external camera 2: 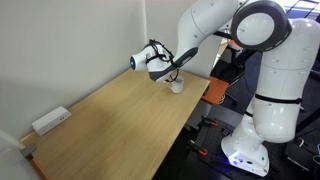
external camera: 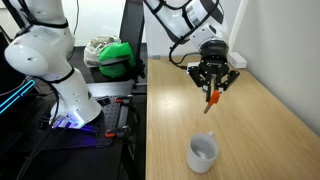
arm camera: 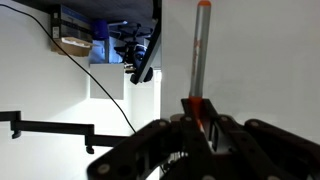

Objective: Put the marker into the mug

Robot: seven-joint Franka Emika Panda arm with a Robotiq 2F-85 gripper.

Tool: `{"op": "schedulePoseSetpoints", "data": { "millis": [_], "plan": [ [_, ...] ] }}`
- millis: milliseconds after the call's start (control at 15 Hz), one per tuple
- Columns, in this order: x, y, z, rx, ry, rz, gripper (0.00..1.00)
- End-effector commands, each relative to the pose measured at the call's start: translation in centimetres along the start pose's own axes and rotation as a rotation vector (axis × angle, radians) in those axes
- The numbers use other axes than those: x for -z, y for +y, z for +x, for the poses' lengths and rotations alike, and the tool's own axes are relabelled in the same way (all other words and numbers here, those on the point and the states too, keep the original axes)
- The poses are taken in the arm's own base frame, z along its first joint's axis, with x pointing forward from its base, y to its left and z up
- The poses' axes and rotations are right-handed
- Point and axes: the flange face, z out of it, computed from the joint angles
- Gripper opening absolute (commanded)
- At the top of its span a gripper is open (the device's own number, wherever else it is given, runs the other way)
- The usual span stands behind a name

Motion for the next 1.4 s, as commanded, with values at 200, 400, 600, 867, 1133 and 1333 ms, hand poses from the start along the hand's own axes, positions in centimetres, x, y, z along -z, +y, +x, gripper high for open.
{"op": "schedulePoseSetpoints", "data": {
  "millis": [200,400,600,867,1133,1333],
  "plan": [
    [-3.6,-1.7,-1.2,-0.063,0.049,-0.065,0.03],
    [-4.8,-2.0,-2.2,-0.056,0.050,-0.087,0.03],
    [-5.6,-2.4,-3.2,-0.049,0.045,-0.095,0.03],
    [-6.2,-3.0,-4.8,-0.025,0.037,-0.101,0.03],
    [-6.7,-3.7,-6.7,-0.006,0.021,-0.101,0.03],
    [-6.7,-4.1,-7.7,0.006,0.011,-0.101,0.39]
  ]
}}
